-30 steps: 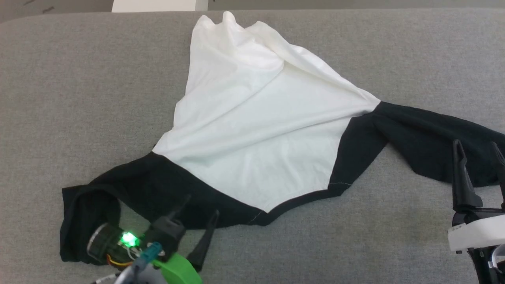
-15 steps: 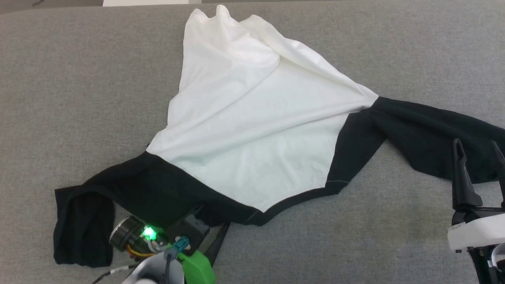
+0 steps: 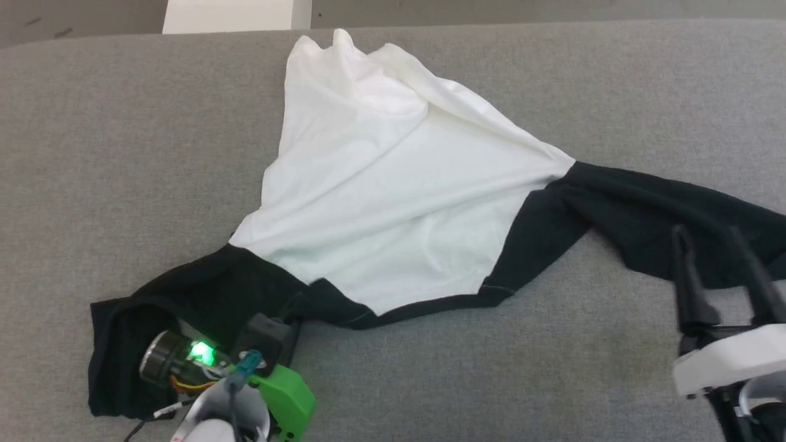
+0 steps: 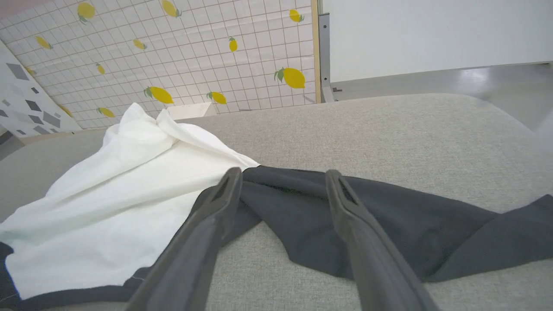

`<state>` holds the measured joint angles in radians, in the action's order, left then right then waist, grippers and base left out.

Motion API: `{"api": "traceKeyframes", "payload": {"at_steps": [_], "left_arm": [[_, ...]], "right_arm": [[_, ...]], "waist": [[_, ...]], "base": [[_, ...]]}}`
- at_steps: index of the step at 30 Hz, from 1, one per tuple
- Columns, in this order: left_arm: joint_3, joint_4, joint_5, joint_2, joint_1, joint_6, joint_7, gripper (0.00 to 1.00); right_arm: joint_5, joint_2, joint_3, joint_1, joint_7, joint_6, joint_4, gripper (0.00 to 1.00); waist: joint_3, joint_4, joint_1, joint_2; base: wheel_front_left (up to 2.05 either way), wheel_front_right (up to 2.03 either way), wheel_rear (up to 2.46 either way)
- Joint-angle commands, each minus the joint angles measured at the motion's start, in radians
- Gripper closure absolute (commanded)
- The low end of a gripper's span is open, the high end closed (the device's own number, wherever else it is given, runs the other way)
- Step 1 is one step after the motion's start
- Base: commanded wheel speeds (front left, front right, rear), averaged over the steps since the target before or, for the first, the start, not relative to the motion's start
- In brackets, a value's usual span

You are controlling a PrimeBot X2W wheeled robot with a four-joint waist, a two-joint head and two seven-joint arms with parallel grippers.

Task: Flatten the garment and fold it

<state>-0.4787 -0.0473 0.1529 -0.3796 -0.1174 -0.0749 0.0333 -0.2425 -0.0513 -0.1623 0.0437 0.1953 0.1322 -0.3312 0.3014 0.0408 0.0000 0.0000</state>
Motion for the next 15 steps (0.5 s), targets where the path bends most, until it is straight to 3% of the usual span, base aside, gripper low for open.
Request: {"api": "traceKeyframes", "payload": {"at_steps": [1,9,15], "left_arm": [[0.015,0.024,0.006,-0.009,0.021,-0.021,-0.010,1.00],[0.056,0.137,0.006,-0.023,0.075,-0.092,-0.015,1.00],[0.036,0.167,0.012,-0.005,0.060,-0.086,-0.014,1.00]], "right_arm": [[-0.004,0.001,0.025,0.012,0.032,-0.002,0.005,0.00],[0.021,0.000,0.135,0.023,0.213,-0.002,0.049,0.00],[0.030,0.001,0.141,0.016,0.279,-0.002,0.106,0.00]], "waist": [[-0.008,0.012,0.0000,0.0000],[0.007,0.062,0.0000,0.0000],[0.034,0.100,0.0000,0.0000]], "base": [[0.00,0.00,0.00],[0.00,0.00,0.00],[0.00,0.00,0.00]]}}
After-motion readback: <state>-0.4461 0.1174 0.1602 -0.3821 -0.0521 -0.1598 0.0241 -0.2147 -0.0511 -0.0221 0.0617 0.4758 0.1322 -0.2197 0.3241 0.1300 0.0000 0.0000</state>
